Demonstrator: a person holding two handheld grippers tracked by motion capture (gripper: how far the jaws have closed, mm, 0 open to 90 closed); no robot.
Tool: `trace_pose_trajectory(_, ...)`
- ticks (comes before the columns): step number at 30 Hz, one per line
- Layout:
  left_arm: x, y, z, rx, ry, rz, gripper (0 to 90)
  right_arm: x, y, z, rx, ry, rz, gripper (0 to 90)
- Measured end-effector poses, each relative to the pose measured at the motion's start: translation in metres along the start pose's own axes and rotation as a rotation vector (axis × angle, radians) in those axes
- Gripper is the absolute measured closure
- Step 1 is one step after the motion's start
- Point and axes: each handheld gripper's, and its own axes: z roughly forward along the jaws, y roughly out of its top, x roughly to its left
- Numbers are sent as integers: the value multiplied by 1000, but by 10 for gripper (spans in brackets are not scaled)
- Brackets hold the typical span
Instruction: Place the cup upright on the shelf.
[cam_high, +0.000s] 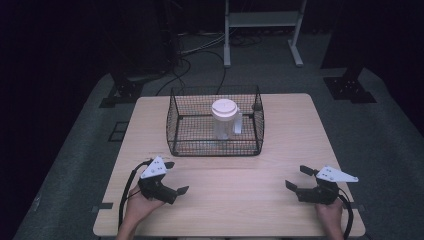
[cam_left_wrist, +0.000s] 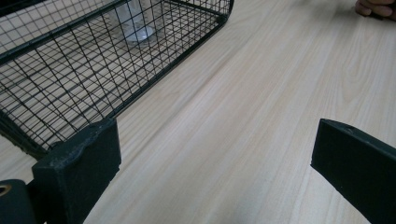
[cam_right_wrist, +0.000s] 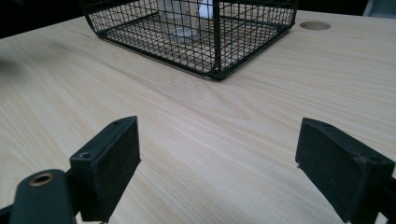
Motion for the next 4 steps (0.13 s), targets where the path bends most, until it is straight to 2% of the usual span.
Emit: trace_pose_trajectory(4,-6,-10,-2,-39,0,-21,6,0,0,0,-4,3,0,128)
